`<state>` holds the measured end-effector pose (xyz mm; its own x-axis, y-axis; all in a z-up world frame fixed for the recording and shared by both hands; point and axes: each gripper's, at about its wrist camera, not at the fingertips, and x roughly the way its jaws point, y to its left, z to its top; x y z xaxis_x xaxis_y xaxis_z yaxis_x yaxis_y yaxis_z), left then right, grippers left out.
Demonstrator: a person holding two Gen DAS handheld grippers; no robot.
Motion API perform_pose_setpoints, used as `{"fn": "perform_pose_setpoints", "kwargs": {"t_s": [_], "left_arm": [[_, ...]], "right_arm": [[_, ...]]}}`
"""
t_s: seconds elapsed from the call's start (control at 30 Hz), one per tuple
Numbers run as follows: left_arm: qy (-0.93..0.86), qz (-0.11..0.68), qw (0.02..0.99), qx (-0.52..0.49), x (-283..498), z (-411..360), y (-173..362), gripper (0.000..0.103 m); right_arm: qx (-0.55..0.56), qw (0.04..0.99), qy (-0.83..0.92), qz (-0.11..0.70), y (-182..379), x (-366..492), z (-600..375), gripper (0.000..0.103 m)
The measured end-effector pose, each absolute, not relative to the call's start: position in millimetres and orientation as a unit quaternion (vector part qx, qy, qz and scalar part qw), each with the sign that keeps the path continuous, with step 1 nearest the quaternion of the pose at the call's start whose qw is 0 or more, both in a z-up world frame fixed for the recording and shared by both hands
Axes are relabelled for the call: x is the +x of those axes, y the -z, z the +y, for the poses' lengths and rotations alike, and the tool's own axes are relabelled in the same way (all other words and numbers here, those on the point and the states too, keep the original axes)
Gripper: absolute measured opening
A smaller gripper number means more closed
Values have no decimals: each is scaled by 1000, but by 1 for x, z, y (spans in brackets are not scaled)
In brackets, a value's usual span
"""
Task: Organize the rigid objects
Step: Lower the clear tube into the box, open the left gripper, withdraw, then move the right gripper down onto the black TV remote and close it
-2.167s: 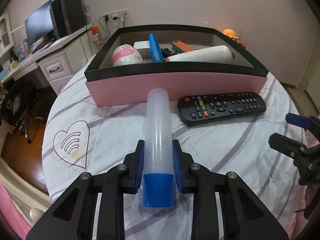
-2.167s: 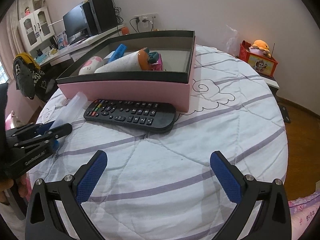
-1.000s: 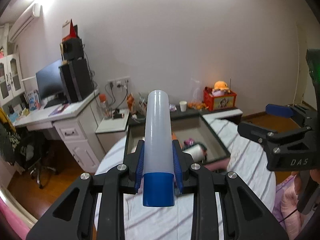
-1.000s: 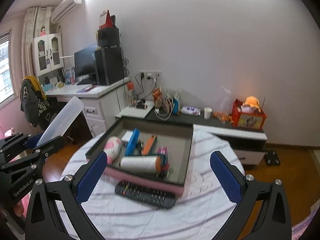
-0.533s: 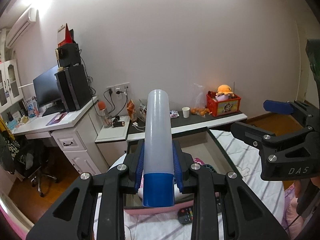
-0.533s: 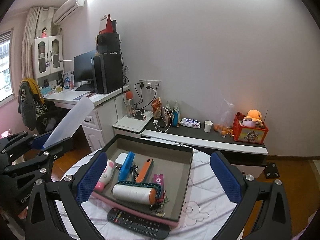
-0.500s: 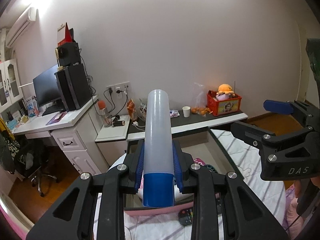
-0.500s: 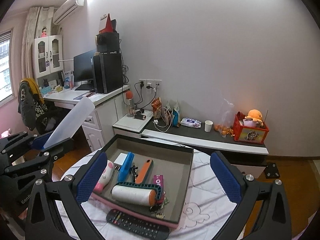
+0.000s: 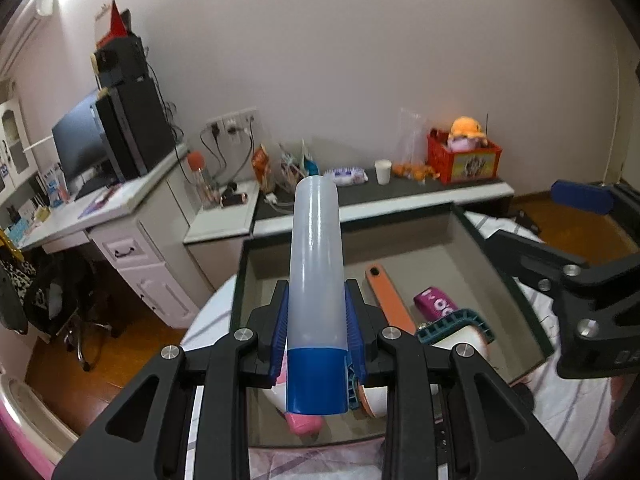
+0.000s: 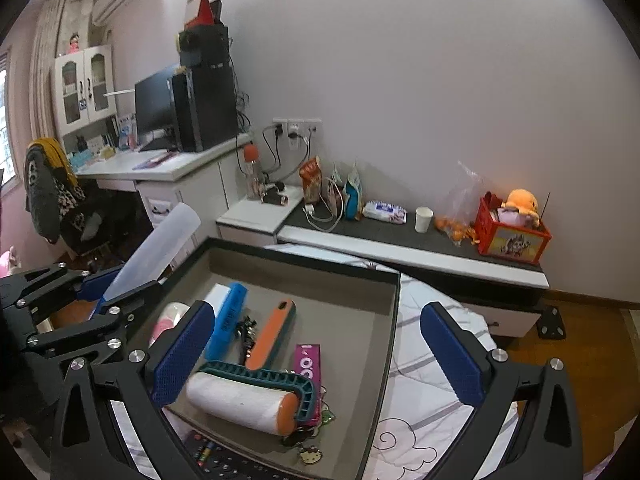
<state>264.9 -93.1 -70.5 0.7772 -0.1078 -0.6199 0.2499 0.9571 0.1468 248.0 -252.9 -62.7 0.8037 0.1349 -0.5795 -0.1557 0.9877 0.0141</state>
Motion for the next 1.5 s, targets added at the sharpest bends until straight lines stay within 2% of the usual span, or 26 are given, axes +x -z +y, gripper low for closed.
{"fn": "perform_pose_setpoints", "kwargs": {"t_s": [0.23, 0.3, 0.37, 0.43, 0.73, 1.13, 1.5], "left_arm": [[94, 357, 922, 118, 286, -98, 99, 30], [86, 361, 920, 123, 287, -99, 102, 48], [78, 353, 924, 121, 283, -96, 99, 91], [69, 339, 931, 119, 274, -93, 91, 103], [33, 309, 942, 127, 223, -65, 69, 103], [-3, 263, 962, 78, 118, -21, 43, 103], [13, 308, 947, 89, 94, -28, 81, 103]], "right_arm": [[-17, 943, -76, 324, 76, 257, -256, 103], [-18, 942, -76, 327, 78, 255, -257, 103], [-18, 941, -77, 328, 78, 253, -257, 103], [-16, 942, -78, 326, 75, 248, -256, 103], [-2, 945, -82, 315, 66, 206, -263, 103], [5, 945, -88, 316, 76, 143, -264, 103], [17, 922, -100, 373, 133, 126, -264, 103]]}}
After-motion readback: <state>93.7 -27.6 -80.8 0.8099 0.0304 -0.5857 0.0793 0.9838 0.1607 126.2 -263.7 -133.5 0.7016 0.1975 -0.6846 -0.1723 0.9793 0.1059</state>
